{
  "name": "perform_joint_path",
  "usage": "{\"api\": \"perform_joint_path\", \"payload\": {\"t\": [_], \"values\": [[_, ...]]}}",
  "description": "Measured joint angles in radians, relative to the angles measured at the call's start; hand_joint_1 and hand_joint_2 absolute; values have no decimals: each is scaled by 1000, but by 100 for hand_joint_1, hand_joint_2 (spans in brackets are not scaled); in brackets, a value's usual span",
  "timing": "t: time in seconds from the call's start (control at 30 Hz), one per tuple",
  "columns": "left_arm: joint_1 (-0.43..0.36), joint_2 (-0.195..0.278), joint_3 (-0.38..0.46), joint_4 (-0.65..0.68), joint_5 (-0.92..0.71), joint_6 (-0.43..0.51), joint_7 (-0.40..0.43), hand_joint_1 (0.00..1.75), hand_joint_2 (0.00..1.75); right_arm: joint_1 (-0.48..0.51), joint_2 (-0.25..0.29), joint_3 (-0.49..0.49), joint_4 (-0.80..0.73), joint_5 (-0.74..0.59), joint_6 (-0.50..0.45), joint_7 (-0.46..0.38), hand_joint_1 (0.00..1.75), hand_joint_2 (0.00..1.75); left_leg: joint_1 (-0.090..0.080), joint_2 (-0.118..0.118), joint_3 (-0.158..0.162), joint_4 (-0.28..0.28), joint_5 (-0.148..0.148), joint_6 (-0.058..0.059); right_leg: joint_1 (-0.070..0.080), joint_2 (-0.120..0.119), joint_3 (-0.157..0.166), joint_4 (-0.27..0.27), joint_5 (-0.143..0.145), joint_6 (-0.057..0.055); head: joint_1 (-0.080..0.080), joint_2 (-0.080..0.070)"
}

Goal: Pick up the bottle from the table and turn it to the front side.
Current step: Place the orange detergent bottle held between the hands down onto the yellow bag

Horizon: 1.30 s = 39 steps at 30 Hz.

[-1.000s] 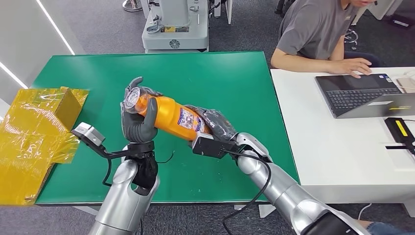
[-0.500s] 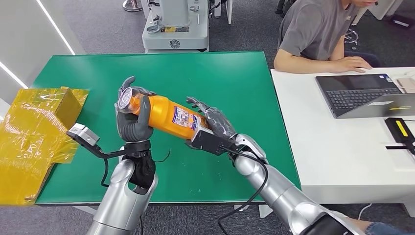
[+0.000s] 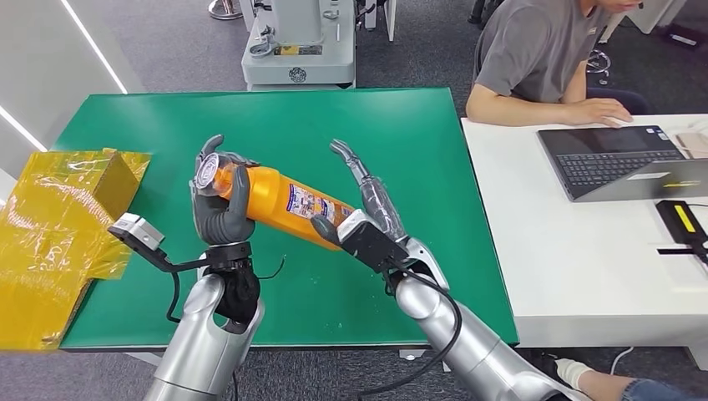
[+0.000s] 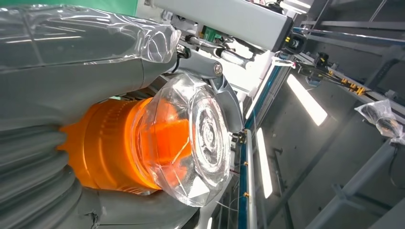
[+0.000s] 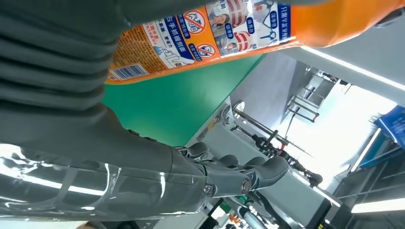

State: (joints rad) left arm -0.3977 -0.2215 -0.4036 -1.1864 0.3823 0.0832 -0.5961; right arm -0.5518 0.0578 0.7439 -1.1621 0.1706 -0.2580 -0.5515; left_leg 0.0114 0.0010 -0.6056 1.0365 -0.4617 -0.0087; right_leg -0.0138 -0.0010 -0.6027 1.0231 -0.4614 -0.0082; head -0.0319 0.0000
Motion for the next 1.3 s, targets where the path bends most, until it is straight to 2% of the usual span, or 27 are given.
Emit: {"api": "perform_joint_path", "payload": {"t": [0.4,0.57,0.73,0.9,1.07,1.2,1.3], "values": [[1,0,0,0,0,1,-3,175,175,24,-9,0,-57,-5,-5,5,0,0,0,0,0,0,0,0,0,0,0,0,0,0,0,0],[3,3,0,-1,4,19,-6,175,175,46,-12,-4,-79,-26,-53,-18,0,0,0,0,0,0,0,0,0,0,0,0,0,0,0,0],[18,14,0,-12,12,37,-13,175,175,114,-20,-24,-151,-68,-147,-48,0,0,0,0,0,0,0,0,0,0,0,0,0,0,0,0],[36,30,3,-53,-6,70,-26,175,175,234,-21,-63,-223,-158,-201,-77,0,0,0,0,0,0,0,0,0,0,0,0,-1,0,0,0],[49,84,43,-149,-167,151,28,175,175,364,-21,-109,-315,-167,-241,-134,0,0,0,0,-1,-1,0,0,0,0,-1,0,-1,0,0,0],[42,135,95,-199,-413,242,109,175,175,428,-21,-129,-392,-135,-251,-139,0,0,0,0,0,-2,0,0,0,0,-1,0,-1,0,0,0],[29,201,127,-203,-604,315,155,175,175,463,-21,-136,-442,-113,-238,-130,0,0,0,1,1,-2,0,-1,0,1,-1,1,-1,0,0,0]]}}
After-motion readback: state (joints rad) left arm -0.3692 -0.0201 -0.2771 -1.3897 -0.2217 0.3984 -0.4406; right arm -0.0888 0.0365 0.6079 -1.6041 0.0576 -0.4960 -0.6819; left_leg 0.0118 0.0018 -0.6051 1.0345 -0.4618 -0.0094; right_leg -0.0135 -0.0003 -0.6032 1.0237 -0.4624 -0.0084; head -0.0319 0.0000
